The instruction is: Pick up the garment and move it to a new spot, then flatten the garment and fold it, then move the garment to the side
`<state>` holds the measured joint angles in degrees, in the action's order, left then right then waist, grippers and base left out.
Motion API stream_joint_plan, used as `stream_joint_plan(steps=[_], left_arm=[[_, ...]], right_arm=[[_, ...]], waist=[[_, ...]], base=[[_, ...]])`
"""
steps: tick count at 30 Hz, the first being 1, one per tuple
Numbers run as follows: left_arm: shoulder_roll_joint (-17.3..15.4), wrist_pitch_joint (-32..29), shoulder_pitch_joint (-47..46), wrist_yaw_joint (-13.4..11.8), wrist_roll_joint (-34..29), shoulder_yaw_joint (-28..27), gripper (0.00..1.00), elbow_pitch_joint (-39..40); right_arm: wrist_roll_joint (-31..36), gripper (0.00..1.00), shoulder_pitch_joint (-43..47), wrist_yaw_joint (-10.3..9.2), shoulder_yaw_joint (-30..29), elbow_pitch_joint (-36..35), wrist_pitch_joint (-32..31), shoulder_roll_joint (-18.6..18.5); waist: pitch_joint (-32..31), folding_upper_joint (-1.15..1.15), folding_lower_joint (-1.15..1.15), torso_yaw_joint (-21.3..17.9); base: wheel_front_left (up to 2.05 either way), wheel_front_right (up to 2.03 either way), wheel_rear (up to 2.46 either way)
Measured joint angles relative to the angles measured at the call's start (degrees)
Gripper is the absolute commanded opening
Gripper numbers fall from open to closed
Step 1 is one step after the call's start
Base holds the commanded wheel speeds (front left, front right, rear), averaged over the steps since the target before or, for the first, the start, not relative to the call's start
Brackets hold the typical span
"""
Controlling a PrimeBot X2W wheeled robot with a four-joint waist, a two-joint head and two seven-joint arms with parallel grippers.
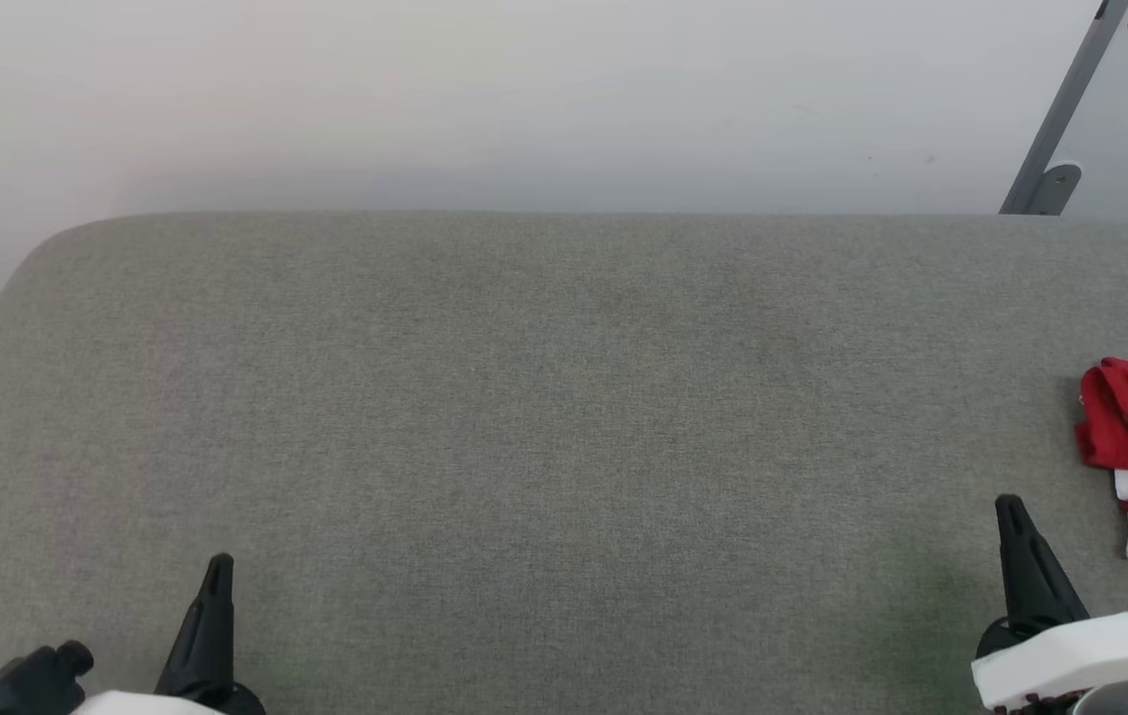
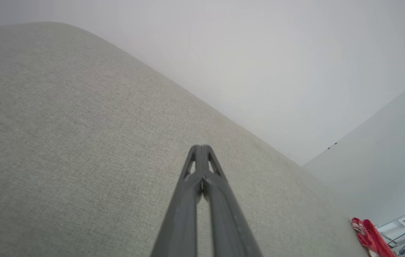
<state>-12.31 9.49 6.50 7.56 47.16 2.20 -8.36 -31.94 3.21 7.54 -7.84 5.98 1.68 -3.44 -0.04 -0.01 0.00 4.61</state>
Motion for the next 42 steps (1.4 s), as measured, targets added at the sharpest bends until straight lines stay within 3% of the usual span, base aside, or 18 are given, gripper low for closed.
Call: stream_joint_plan(steps=[42], left_arm=[[4.5,-7.75,-6.31,-0.01,24.19,-3.74,0.0,-2.85]], right_arm=[[-31.33,0.0,-4.79,-0.04,0.57,4.09,-4.22,0.27]], waist=[[0.09,0.0,0.0,-1.88]], base=[[0.0,0.0,0.0]])
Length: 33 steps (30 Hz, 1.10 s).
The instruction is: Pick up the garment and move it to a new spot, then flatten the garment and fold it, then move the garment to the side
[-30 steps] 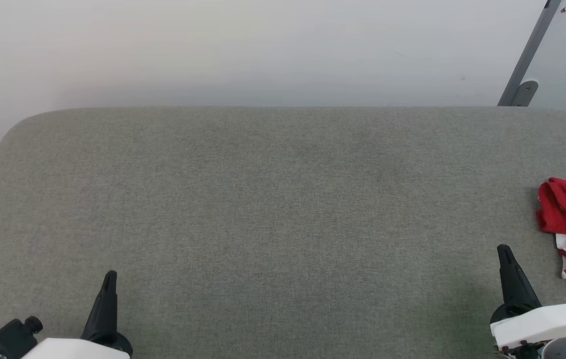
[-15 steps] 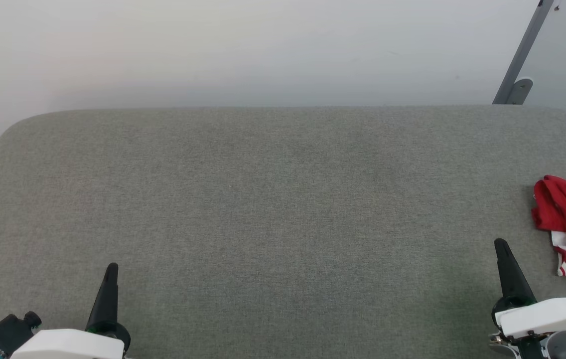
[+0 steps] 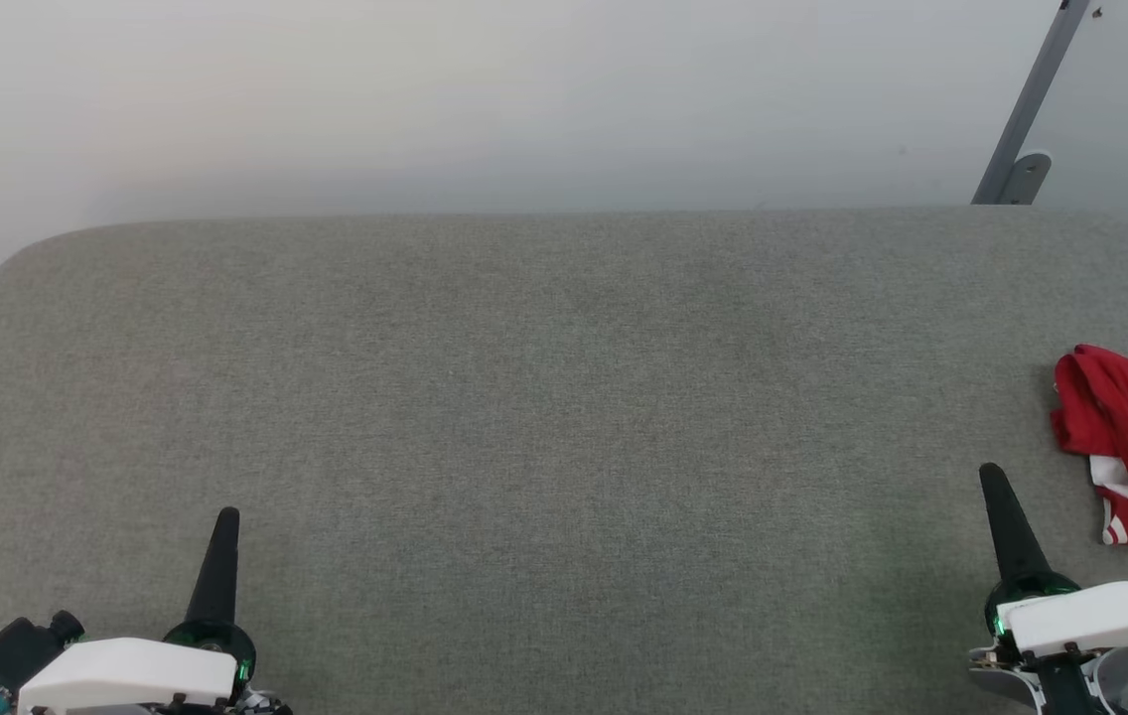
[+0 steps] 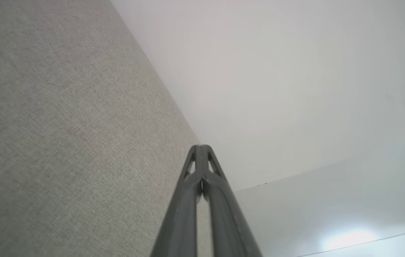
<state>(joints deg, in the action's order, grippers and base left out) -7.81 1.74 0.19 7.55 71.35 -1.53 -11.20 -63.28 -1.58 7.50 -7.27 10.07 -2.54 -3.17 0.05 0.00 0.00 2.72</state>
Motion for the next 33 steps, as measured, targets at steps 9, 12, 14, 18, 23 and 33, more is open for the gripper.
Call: stream_joint_plan(steps=[9,12,14,18,23,33], left_arm=[[0.66,-1.32,-1.15,0.0,3.91,-0.68,0.0,-0.52],[0.87,-1.77,-1.31,0.0,4.9,-0.9,0.0,-0.71],[1.02,-2.09,-1.54,0.0,6.13,-1.08,0.0,-0.8],[1.35,-2.6,-2.25,0.0,7.5,-1.38,0.0,-1.0],[1.88,-3.28,-2.54,0.0,9.59,-1.72,0.0,-1.26],[2.45,-4.36,-3.45,0.0,12.48,-2.35,0.0,-1.65]], right_arm=[[-5.24,0.0,-0.69,0.0,0.09,0.89,-0.76,0.03],[-6.91,0.0,-0.99,0.0,0.15,1.1,-0.99,0.04],[-8.01,0.0,-1.27,0.0,0.16,1.2,-1.09,0.04],[-10.14,0.0,-1.41,0.0,0.22,1.46,-1.42,0.05],[-12.63,0.0,-1.88,0.0,0.26,1.74,-1.71,0.08],[-17.0,0.0,-2.55,0.0,0.37,2.41,-2.35,0.12]], waist=[[0.02,0.0,0.0,-0.41],[0.03,0.0,0.0,-0.54],[0.03,0.0,0.0,-0.63],[0.04,0.0,0.0,-0.81],[0.05,0.0,0.0,-1.04],[0.07,0.0,0.0,-1.44]], base=[[0.0,0.0,0.0],[0.0,0.0,0.0],[0.0,0.0,0.0],[0.0,0.0,0.0],[0.0,0.0,0.0],[0.0,0.0,0.0]])
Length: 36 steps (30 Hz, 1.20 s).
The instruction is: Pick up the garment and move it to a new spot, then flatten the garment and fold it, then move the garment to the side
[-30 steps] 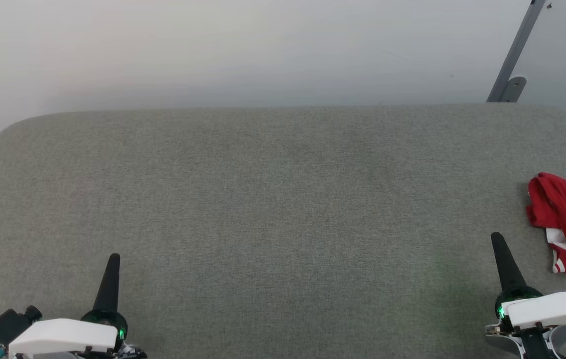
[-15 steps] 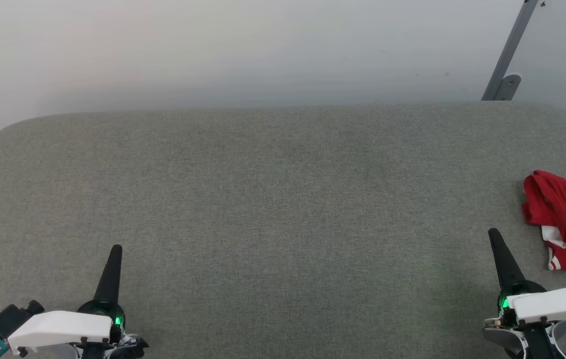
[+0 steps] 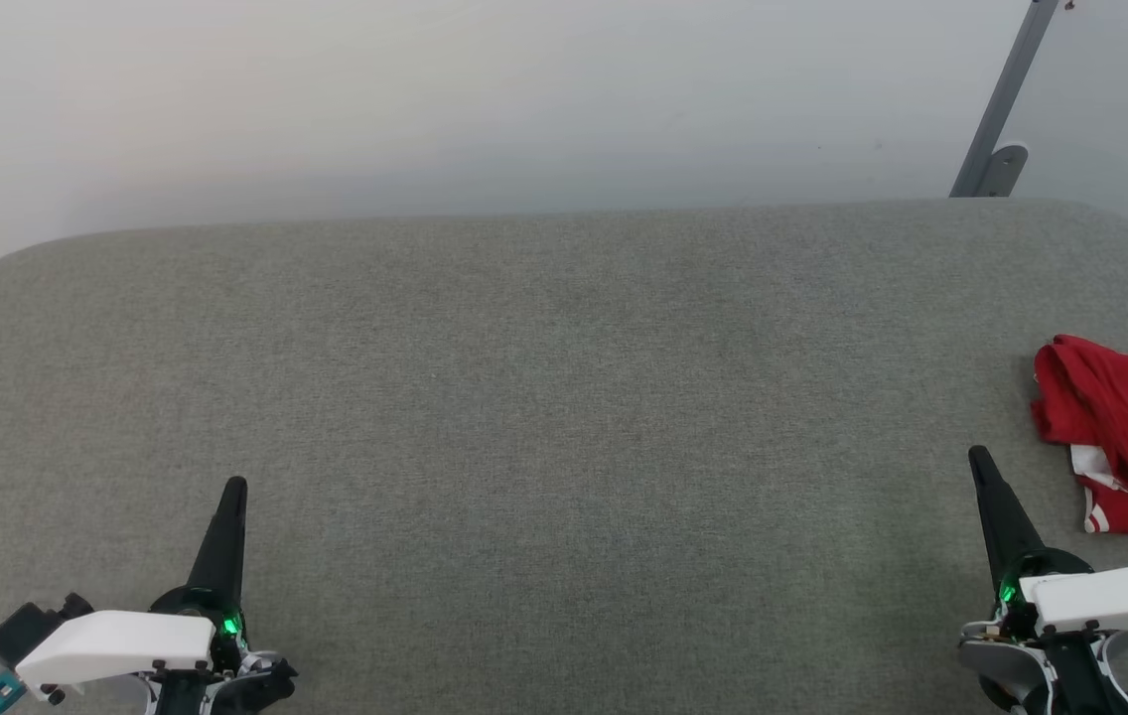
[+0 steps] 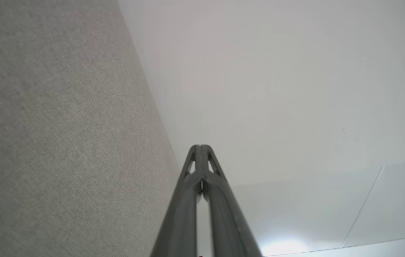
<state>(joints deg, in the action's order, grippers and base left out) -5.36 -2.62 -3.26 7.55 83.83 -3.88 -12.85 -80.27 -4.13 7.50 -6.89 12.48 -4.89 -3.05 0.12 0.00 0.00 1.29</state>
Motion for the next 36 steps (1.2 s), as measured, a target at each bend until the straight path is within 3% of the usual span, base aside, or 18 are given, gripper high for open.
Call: stream_joint_plan(steps=[28,36], left_arm=[[1.88,-3.19,-2.53,0.0,9.03,-1.78,0.0,-1.22],[1.96,-3.27,-2.6,0.0,9.09,-1.87,0.0,-1.24]], right_arm=[[-11.92,0.0,-1.86,0.0,0.33,1.54,-1.65,0.12],[-12.02,0.0,-2.02,-0.01,0.35,1.62,-1.65,0.14]], waist=[[0.06,0.0,0.0,-1.29],[0.06,0.0,0.0,-1.29]], base=[[0.0,0.0,0.0],[0.0,0.0,0.0]])
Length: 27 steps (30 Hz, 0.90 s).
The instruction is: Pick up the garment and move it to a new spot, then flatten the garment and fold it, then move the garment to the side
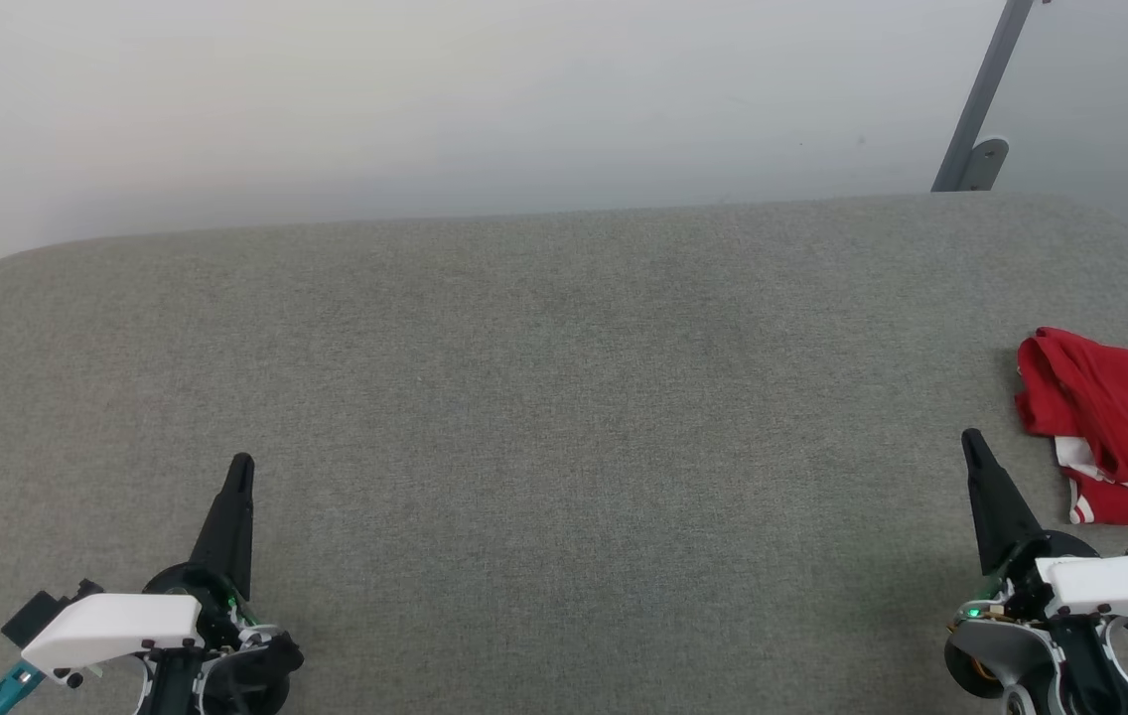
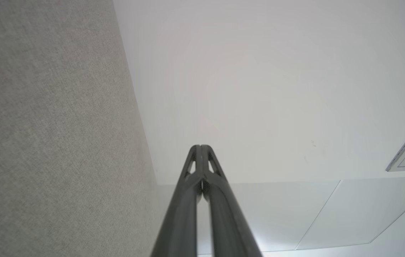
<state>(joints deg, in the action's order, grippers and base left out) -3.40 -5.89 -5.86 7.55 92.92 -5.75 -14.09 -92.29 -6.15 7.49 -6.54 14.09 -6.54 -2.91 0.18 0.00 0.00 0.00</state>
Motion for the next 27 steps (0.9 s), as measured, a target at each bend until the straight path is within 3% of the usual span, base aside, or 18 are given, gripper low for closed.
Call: stream_joint_plan(steps=[27], left_arm=[[0.14,-0.24,-0.01,0.0,-0.1,-0.23,0.0,-0.01]], right_arm=[[0.0,0.0,0.0,0.01,-0.02,0.01,0.0,0.0]], waist=[[0.0,0.0,0.0,0.0]], base=[[0.0,0.0,0.0]])
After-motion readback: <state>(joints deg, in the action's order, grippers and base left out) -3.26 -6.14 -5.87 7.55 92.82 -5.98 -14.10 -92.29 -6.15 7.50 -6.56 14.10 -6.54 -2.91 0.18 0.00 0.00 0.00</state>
